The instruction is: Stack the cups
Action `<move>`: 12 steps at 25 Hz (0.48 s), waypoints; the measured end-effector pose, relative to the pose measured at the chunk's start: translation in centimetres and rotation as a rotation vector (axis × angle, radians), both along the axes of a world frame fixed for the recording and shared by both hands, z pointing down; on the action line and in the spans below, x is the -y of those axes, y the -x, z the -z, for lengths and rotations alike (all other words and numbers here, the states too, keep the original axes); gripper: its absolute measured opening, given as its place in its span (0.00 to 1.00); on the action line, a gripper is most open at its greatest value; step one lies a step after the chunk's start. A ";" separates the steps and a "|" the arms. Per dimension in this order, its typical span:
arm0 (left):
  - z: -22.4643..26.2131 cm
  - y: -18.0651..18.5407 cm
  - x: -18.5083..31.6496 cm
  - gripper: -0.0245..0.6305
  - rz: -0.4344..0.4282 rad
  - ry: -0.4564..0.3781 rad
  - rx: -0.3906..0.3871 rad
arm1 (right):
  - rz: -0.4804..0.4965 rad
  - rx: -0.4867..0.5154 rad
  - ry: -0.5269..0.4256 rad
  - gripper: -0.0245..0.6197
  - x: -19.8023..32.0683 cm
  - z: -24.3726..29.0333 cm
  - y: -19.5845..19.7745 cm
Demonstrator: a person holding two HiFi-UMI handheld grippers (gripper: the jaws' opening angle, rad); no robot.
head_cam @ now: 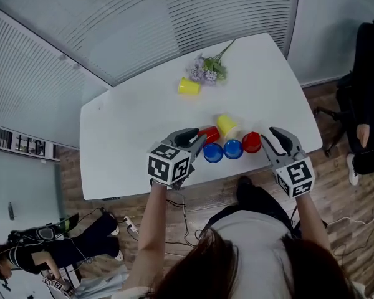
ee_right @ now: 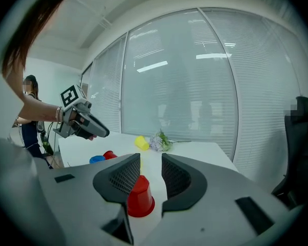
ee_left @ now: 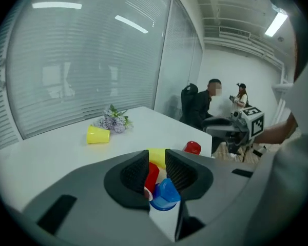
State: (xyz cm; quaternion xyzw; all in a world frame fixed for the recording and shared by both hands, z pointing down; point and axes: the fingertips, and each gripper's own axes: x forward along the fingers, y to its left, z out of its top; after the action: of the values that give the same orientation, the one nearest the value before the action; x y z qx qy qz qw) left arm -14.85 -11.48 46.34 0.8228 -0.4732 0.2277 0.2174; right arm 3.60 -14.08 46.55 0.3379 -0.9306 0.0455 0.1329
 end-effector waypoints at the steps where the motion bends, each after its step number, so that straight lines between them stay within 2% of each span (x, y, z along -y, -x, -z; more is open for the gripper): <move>1: -0.4 -0.2 0.2 0.21 -0.028 0.021 0.026 | -0.004 0.008 -0.002 0.28 0.4 0.3 -0.1; 12: -3.8 -0.4 3.0 0.31 -0.273 0.303 0.197 | -0.009 0.049 0.025 0.24 3.7 0.7 -0.8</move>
State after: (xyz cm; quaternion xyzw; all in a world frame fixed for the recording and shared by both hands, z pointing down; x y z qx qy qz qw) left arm -14.47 -14.44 50.18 0.8110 -0.3366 0.4027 0.2586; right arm 4.36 -17.75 45.85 0.3393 -0.9314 0.0661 0.1143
